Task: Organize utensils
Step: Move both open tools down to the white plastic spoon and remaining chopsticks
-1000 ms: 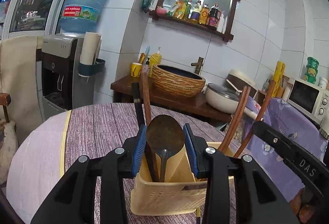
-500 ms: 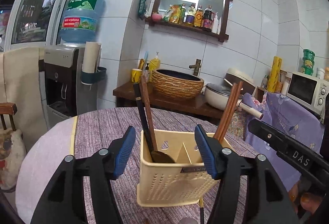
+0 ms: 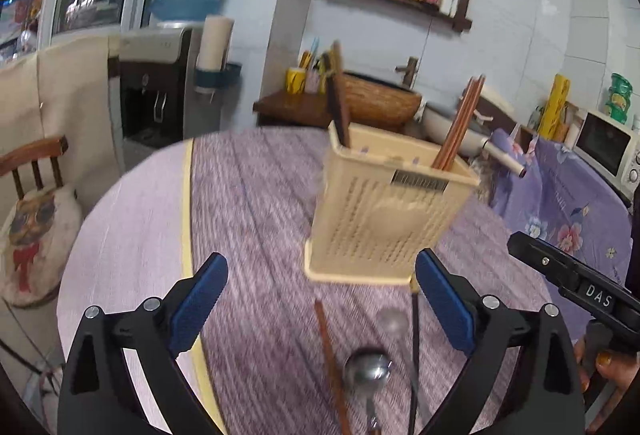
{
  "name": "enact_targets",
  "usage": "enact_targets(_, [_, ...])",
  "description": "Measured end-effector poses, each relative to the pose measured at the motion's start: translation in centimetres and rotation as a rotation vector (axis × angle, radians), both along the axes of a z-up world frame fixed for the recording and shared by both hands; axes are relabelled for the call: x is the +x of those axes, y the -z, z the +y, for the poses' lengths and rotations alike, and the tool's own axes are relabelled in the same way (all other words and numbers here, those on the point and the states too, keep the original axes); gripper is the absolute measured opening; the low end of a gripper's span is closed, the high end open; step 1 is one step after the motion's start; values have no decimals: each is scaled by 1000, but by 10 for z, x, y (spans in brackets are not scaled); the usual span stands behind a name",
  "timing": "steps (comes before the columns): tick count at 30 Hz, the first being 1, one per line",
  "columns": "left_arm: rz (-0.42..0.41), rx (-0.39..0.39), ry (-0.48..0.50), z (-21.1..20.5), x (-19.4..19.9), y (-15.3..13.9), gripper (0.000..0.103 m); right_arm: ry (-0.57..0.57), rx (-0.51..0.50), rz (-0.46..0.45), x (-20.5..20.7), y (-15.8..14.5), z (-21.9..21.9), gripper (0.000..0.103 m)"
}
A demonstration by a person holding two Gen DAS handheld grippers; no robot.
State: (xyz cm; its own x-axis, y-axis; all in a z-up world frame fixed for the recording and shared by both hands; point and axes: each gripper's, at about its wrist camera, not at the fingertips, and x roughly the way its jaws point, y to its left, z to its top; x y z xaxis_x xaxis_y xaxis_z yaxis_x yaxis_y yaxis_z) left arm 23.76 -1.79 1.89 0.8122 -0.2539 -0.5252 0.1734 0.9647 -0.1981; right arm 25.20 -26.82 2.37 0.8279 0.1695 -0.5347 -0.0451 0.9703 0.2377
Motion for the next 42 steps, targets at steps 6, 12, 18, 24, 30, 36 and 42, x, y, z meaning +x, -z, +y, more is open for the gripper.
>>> enact_targets(6, [95,27,-29,8,-7,30,95,-19,-2,107,-5,39,8,71])
enact_targets(12, [144,78,-24,6,-16,51,95,-37,-21,187,-8,70,20,71])
enact_targets(18, [185,94,-27,6,-20,65,96,-39,-37,231,-9,84,25,71])
enact_targets(24, [223,104,-31,10,-23,75,96,-38,-65,260,-11,93,30,71])
enact_targets(30, [241,124,-56,17,-25,83,93,-33,-108,276,-11,97,32,71])
enact_targets(36, [249,124,-37,17,-23,84,80,-21,-123,283,-5,95,37,70])
enact_targets(42, [258,132,-14,11,-20,84,69,13,-96,289,15,88,33,61])
